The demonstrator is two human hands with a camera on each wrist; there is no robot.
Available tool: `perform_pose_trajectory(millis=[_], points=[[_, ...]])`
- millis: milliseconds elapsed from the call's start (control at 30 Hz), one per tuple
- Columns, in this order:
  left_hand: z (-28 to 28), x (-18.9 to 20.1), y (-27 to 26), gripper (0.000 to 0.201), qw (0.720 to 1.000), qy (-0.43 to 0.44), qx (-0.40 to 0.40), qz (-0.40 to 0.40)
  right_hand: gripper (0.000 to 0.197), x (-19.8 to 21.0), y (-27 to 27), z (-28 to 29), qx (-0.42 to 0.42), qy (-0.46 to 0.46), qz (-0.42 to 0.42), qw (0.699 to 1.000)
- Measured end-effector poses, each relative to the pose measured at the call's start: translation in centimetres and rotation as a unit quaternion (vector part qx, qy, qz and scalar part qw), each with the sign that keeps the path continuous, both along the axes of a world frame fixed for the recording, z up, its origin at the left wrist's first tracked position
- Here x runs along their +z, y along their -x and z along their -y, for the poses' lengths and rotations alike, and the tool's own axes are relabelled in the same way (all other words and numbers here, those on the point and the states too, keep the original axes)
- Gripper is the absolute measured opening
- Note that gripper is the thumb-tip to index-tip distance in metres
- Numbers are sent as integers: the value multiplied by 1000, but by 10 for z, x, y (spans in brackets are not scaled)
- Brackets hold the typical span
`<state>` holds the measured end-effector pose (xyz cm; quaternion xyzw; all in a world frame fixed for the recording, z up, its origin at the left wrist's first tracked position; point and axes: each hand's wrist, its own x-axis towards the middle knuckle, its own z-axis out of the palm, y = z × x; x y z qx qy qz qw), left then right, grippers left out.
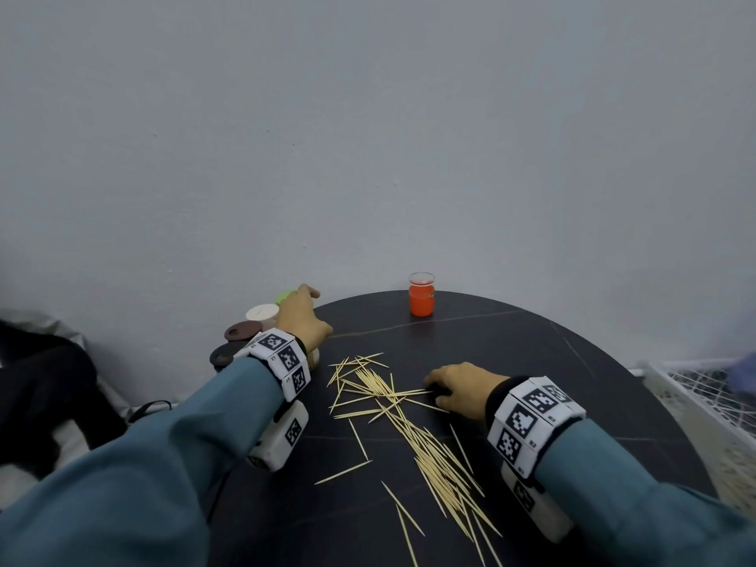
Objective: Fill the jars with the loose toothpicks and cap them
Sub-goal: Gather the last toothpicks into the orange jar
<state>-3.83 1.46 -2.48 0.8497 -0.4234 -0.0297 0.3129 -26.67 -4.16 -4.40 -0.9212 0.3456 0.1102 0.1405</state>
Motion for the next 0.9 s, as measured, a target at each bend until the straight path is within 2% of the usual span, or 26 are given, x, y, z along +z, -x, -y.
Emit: perform_pose_trajectory(millis=[200, 300, 467, 667, 767, 900], points=[[18, 17, 23, 45, 995, 32, -94, 15, 40, 3, 2, -2, -7, -7, 11, 1000], [45, 23, 32, 42, 989, 18, -145, 22, 40, 2, 2, -1, -12, -12, 16, 1000], [103, 26, 43, 51, 975, -46, -216, 0, 40, -3, 1, 6, -13, -20, 35, 999], [156, 15, 52, 79, 954, -132, -248, 99, 40, -5, 0, 7, -12, -20, 36, 999], [167, 1, 53, 85, 945, -178, -243, 128, 40, -5, 0, 7, -2, -12, 31, 999], [173, -7, 53, 76, 954, -132, -250, 96, 40, -5, 0, 6, 1, -9, 32, 999]])
